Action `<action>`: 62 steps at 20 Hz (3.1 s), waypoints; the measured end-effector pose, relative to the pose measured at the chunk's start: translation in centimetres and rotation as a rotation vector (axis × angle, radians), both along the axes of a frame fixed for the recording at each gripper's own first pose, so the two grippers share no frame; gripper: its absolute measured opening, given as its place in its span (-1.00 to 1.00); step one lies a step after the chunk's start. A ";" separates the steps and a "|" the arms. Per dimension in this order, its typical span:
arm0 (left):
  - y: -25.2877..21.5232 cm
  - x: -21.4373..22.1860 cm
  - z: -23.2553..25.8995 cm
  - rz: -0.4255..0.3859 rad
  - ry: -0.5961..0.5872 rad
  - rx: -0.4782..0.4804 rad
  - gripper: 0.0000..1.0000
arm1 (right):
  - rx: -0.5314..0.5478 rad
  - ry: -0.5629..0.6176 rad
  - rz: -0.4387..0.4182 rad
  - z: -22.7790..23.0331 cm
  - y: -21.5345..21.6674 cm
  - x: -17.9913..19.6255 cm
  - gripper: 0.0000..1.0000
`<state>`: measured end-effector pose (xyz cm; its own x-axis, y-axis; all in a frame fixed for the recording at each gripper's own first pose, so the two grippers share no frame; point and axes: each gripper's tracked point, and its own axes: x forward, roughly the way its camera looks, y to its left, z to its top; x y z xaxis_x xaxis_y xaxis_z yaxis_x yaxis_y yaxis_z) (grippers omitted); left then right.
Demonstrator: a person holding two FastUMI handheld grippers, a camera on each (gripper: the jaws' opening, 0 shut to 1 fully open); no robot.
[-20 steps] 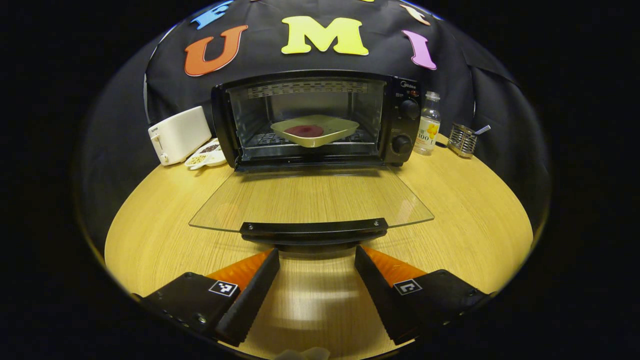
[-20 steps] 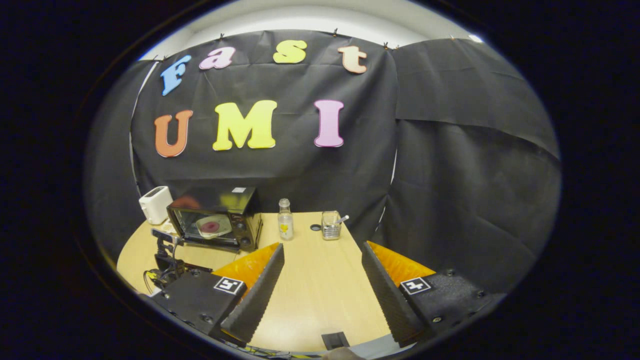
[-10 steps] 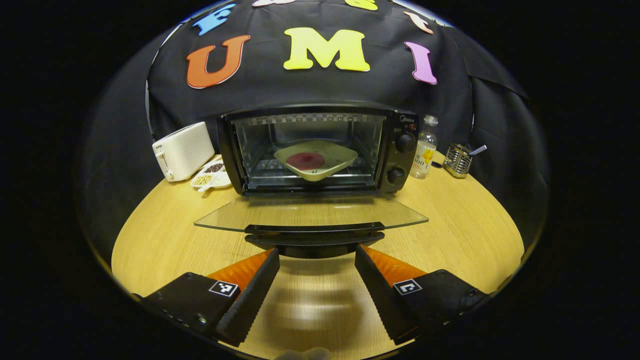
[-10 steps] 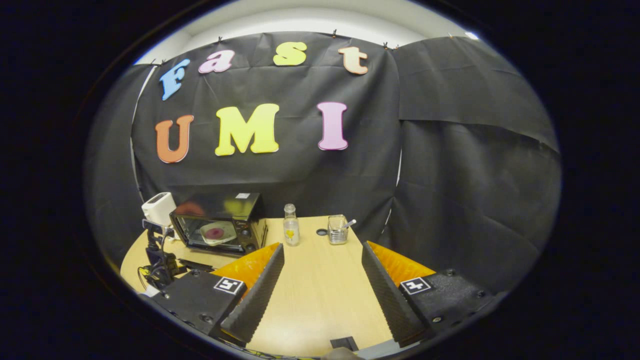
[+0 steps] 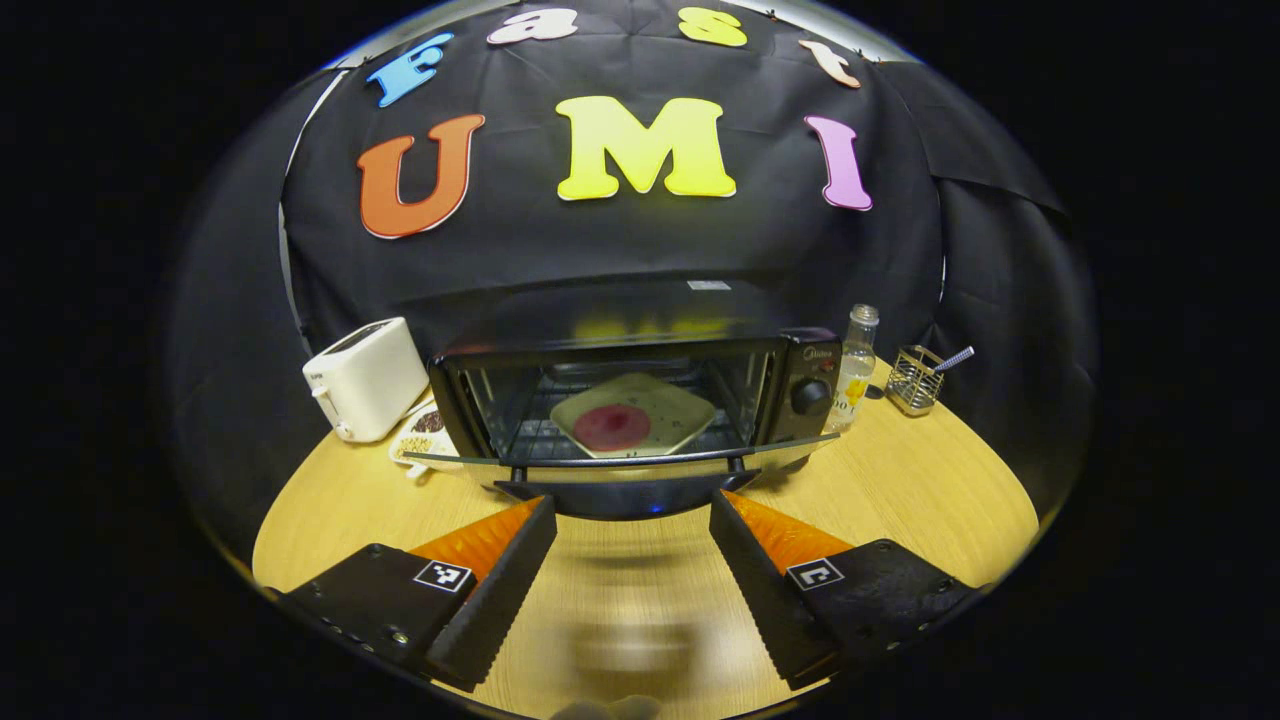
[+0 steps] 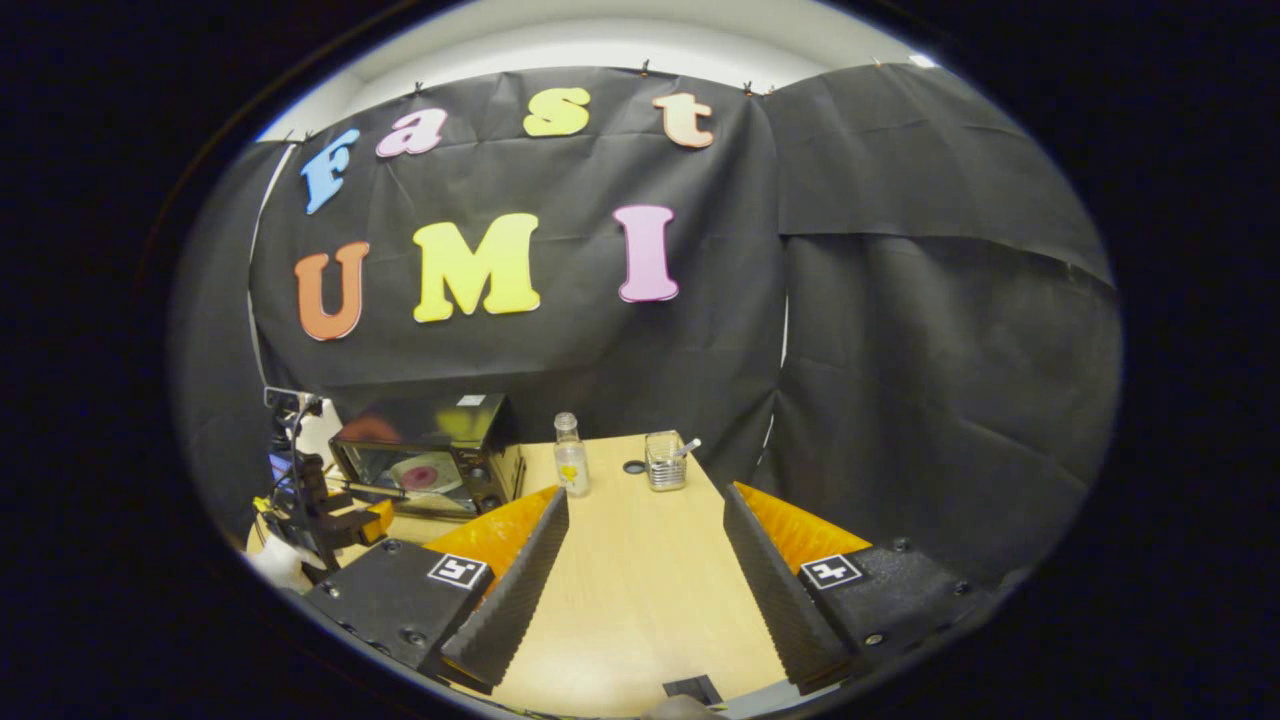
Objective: Open the electric oven with the left hand, put the food in, and close the electric oven.
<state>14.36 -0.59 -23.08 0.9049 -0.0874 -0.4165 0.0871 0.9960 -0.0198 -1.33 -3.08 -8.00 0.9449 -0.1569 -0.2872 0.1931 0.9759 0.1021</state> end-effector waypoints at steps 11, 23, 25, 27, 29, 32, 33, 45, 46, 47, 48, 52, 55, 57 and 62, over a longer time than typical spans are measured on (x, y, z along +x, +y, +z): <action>-0.9 4.0 0.6 -0.037 0.009 0.004 0.96 | 0.016 -0.005 -0.033 0.3 -1.1 -0.3 0.98; -0.7 -2.9 12.6 -0.029 -0.233 -0.028 0.96 | -0.027 -0.104 0.063 4.3 0.7 -2.9 0.98; 0.5 -6.0 16.9 -0.003 -0.323 -0.027 0.96 | -0.036 -0.141 0.095 5.7 0.8 -3.4 0.93; 1.3 -10.0 20.4 0.022 -0.378 -0.027 0.95 | -0.041 -0.185 0.128 7.3 0.7 -4.1 0.93; 1.8 -14.6 23.2 0.045 -0.422 -0.025 0.95 | -0.047 -0.234 0.169 8.9 0.8 -5.3 0.98; 3.0 -21.0 25.3 0.109 -0.459 0.000 0.95 | -0.053 -0.265 0.227 9.6 0.5 -7.7 0.98; 3.4 -23.1 25.2 0.146 -0.451 0.002 0.95 | -0.048 -0.265 0.242 9.6 0.4 -8.7 0.97; 1.4 -34.7 26.4 0.172 -0.454 0.004 0.95 | -0.016 -0.283 0.236 7.9 -2.7 -15.1 0.93; 1.3 -34.5 26.5 0.165 -0.460 0.009 0.95 | -0.013 -0.287 0.234 8.1 -2.5 -15.2 0.97; 0.9 -34.2 26.8 0.157 -0.462 0.009 0.95 | -0.016 -0.285 0.223 8.3 -2.5 -15.3 0.97; 0.6 -34.0 26.5 0.148 -0.446 0.005 0.95 | -0.024 -0.274 0.224 8.2 -2.5 -15.7 0.92; 0.2 -33.4 27.2 0.125 -0.455 -0.012 0.95 | -0.054 -0.296 0.227 9.3 -1.7 -15.9 0.93; 0.6 -32.7 27.3 0.125 -0.454 -0.004 0.95 | -0.055 -0.296 0.222 9.8 -1.2 -15.6 0.97; 0.7 -32.1 27.3 0.120 -0.455 -0.009 0.94 | -0.049 -0.303 0.216 10.3 -1.0 -15.3 0.93; 2.0 -31.3 27.1 0.099 -0.457 -0.020 0.95 | -0.060 -0.295 0.184 10.5 -0.8 -14.8 0.97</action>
